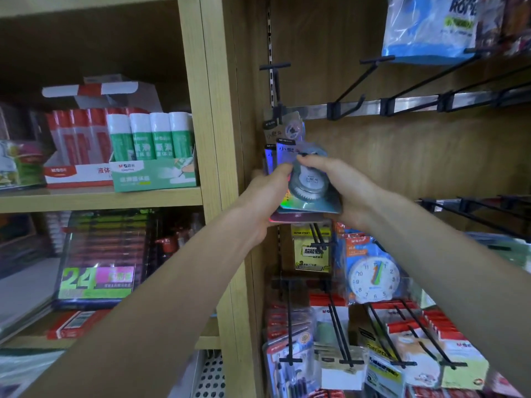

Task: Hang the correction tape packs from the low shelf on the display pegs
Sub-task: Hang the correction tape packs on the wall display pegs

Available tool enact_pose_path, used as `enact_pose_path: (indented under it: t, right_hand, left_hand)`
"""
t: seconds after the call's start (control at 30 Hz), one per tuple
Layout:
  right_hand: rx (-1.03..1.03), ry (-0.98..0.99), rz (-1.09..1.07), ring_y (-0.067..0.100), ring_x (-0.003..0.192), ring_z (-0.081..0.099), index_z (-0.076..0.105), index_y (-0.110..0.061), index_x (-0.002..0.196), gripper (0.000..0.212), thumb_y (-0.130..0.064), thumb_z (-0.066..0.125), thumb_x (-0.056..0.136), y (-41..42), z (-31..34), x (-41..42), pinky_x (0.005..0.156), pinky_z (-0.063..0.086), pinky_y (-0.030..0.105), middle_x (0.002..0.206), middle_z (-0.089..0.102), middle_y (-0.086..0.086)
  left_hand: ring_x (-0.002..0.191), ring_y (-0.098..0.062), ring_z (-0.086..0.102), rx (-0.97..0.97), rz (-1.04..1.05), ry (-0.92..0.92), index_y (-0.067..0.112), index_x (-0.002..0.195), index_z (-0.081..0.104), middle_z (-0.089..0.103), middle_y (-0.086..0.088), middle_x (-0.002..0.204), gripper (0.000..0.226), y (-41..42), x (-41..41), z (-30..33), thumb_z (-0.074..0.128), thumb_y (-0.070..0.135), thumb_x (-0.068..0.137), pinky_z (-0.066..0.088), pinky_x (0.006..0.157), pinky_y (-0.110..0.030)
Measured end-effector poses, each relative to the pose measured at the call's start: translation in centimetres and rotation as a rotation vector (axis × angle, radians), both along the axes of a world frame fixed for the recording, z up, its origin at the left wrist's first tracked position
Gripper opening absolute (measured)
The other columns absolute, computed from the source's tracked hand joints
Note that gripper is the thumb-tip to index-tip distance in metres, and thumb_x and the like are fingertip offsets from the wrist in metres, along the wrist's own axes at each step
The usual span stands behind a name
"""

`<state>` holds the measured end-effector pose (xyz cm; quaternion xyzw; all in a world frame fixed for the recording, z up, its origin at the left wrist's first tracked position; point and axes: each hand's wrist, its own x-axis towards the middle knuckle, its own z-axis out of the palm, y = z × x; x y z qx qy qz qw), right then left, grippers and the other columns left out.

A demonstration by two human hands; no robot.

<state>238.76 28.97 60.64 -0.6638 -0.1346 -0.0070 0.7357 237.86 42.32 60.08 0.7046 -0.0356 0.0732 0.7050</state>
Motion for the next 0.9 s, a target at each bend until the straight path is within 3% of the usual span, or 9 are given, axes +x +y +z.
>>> enact_pose_path:
  t: [0.07, 0.17, 0.27, 0.33, 0.43, 0.53, 0.7, 0.9]
  right_hand:
    - [0.049, -0.029, 0.059, 0.027, 0.091, 0.076, 0.072, -0.012, 0.114, 0.03, -0.034, 0.065, 0.096, -0.5, -0.7, -1.1, 0.09, 0.061, 0.04, 0.109, 0.079, 0.013]
    - [0.072, -0.086, 0.143, 0.02, 0.083, 0.078, 0.074, -0.01, 0.111, 0.025, -0.028, 0.061, 0.1, -1.1, -1.5, -2.5, 0.076, 0.065, 0.031, 0.098, 0.08, 0.008]
    - [0.072, -0.14, 0.145, 0.012, 0.078, 0.079, 0.083, -0.018, 0.09, 0.023, -0.022, 0.061, 0.099, -1.2, -2.1, -2.9, 0.066, 0.063, 0.024, 0.089, 0.082, 0.0]
    - [0.059, -0.17, 0.119, 0.018, 0.093, 0.08, 0.079, -0.022, 0.105, 0.015, -0.023, 0.066, 0.096, -1.1, -2.6, -3.2, 0.076, 0.063, 0.029, 0.101, 0.082, 0.001]
    - [0.025, -0.193, 0.125, 0.023, 0.11, 0.076, 0.066, -0.028, 0.127, 0.032, -0.028, 0.069, 0.096, -1.3, -3.4, -4.3, 0.095, 0.059, 0.041, 0.116, 0.079, -0.001]
    - [-0.012, -0.261, 0.132, 0.017, 0.109, 0.076, 0.062, -0.032, 0.13, 0.032, -0.029, 0.066, 0.098, -1.4, -3.5, -5.9, 0.093, 0.061, 0.042, 0.12, 0.078, -0.006]
    - [-0.021, -0.321, 0.098, 0.015, 0.111, 0.075, 0.061, -0.032, 0.132, 0.034, -0.026, 0.064, 0.1, -1.2, -3.0, -6.9, 0.092, 0.061, 0.038, 0.12, 0.078, -0.007]
    - [-0.007, -0.344, 0.056, 0.015, 0.11, 0.075, 0.059, -0.033, 0.134, 0.037, -0.027, 0.067, 0.099, -0.8, -2.3, -7.2, 0.096, 0.06, 0.041, 0.121, 0.077, -0.007]
  left_hand:
    - [0.095, -0.019, 0.079, -0.026, -0.002, -0.072, 0.023, 0.137, 0.051, 0.079, -0.002, 0.114, 0.041, 0.1, -0.8, -0.6, 0.062, 0.04, 0.102, 0.065, 0.08, -0.039]
    - [0.088, -0.014, 0.08, -0.091, -0.032, -0.157, 0.024, 0.135, 0.054, 0.081, 0.003, 0.106, 0.039, 0.2, -2.5, -1.4, 0.066, 0.032, 0.099, 0.059, 0.068, -0.032]
    - [0.099, -0.013, 0.078, -0.117, -0.023, -0.242, 0.026, 0.137, 0.054, 0.079, 0.008, 0.11, 0.041, 0.3, -3.6, -2.2, 0.066, 0.023, 0.098, 0.06, 0.084, -0.036]
    - [0.1, -0.014, 0.078, -0.149, -0.017, -0.29, 0.025, 0.135, 0.054, 0.078, 0.006, 0.114, 0.042, 0.4, -4.3, -2.5, 0.065, 0.014, 0.096, 0.06, 0.088, -0.036]
    - [0.106, -0.018, 0.076, -0.168, -0.006, -0.37, 0.024, 0.134, 0.055, 0.075, 0.002, 0.118, 0.046, 0.6, -4.9, -2.7, 0.068, 0.01, 0.092, 0.062, 0.09, -0.039]
    - [0.109, -0.02, 0.074, -0.182, -0.011, -0.431, 0.024, 0.132, 0.056, 0.073, 0.002, 0.115, 0.049, 0.8, -5.2, -2.8, 0.065, 0.002, 0.089, 0.061, 0.089, -0.036]
    - [0.1, -0.01, 0.074, -0.159, 0.002, -0.486, 0.025, 0.131, 0.057, 0.074, -0.003, 0.119, 0.063, 0.7, -5.3, -2.2, 0.062, 0.011, 0.069, 0.062, 0.082, -0.027]
    - [0.093, 0.001, 0.073, -0.109, -0.021, -0.53, 0.022, 0.142, 0.054, 0.072, 0.001, 0.119, 0.059, 1.0, -4.9, -1.6, 0.06, -0.001, 0.088, 0.057, 0.072, -0.016]
